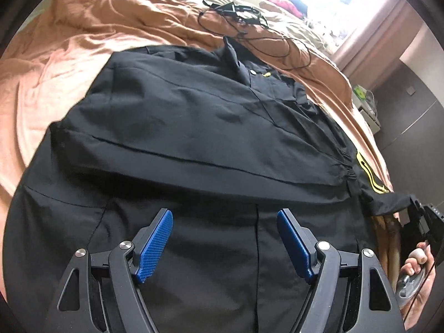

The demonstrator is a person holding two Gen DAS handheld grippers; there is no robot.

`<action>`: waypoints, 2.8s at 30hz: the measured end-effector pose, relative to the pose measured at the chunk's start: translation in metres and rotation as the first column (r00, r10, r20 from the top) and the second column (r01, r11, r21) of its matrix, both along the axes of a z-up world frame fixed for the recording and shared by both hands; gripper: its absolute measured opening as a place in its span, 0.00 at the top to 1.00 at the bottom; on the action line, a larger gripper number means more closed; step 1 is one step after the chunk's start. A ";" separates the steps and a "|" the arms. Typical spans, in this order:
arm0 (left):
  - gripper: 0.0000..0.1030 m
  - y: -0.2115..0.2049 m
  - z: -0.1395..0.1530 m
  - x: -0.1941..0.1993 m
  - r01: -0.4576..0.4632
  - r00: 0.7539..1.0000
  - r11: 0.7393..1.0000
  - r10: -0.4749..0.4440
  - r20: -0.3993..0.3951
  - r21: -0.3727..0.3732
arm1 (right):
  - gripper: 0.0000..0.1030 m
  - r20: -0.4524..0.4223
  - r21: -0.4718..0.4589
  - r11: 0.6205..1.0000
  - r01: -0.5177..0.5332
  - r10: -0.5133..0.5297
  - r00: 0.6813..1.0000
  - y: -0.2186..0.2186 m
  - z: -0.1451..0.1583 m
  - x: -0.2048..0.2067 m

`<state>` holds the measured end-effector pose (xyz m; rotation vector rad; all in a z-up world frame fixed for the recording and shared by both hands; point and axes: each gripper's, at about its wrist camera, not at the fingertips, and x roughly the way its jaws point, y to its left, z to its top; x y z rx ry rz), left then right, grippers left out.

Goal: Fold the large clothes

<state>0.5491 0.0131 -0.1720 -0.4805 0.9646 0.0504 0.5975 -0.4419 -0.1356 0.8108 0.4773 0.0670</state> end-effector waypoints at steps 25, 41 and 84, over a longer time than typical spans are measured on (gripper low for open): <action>0.24 0.018 0.014 -0.013 -0.027 0.998 0.997 0.030 0.049 -0.069 | 0.18 -0.221 0.095 0.956 -0.277 0.291 0.931 0.113 -0.040 0.008; 0.24 0.041 0.007 -0.015 -0.093 0.995 0.994 0.095 0.027 -0.050 | 0.18 -0.256 0.120 0.984 0.129 -0.094 0.962 -0.019 -0.071 0.001; 0.24 0.159 0.018 -0.062 -0.343 0.924 0.886 0.378 0.058 -0.312 | 0.82 -0.024 -0.154 0.817 -0.555 0.559 0.829 0.329 0.001 0.038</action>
